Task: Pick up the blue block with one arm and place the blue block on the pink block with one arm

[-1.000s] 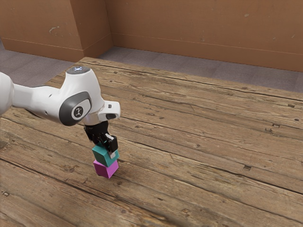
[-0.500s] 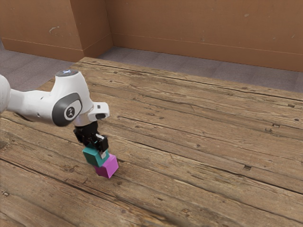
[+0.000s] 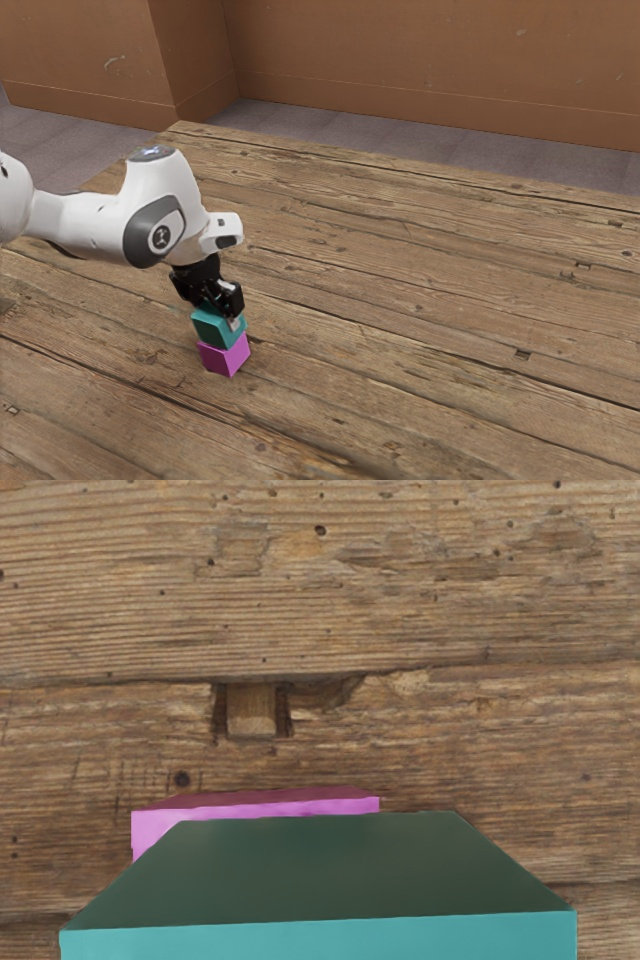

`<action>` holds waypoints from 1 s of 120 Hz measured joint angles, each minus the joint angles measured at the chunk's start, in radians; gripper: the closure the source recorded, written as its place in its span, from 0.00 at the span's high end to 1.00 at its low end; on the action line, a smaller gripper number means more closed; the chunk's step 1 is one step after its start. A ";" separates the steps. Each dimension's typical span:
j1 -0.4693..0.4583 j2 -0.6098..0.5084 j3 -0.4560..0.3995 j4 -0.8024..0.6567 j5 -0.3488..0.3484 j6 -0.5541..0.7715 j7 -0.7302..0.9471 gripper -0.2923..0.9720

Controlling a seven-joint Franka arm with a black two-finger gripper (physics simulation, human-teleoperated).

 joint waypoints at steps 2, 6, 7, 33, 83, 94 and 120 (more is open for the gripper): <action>-0.003 0.000 0.000 0.000 0.000 -0.001 0.003 0.53; -0.005 0.001 0.000 -0.001 0.000 -0.004 0.008 0.53; -0.004 0.001 0.001 -0.001 0.000 -0.005 0.009 0.53; 0.052 0.005 0.001 -0.001 0.001 -0.013 0.038 0.53; 0.027 0.008 0.001 0.000 0.000 -0.008 0.076 0.53; 0.036 0.007 0.001 0.001 -0.001 -0.006 0.081 0.53; 0.031 0.036 0.001 0.039 -0.005 -0.002 0.089 0.53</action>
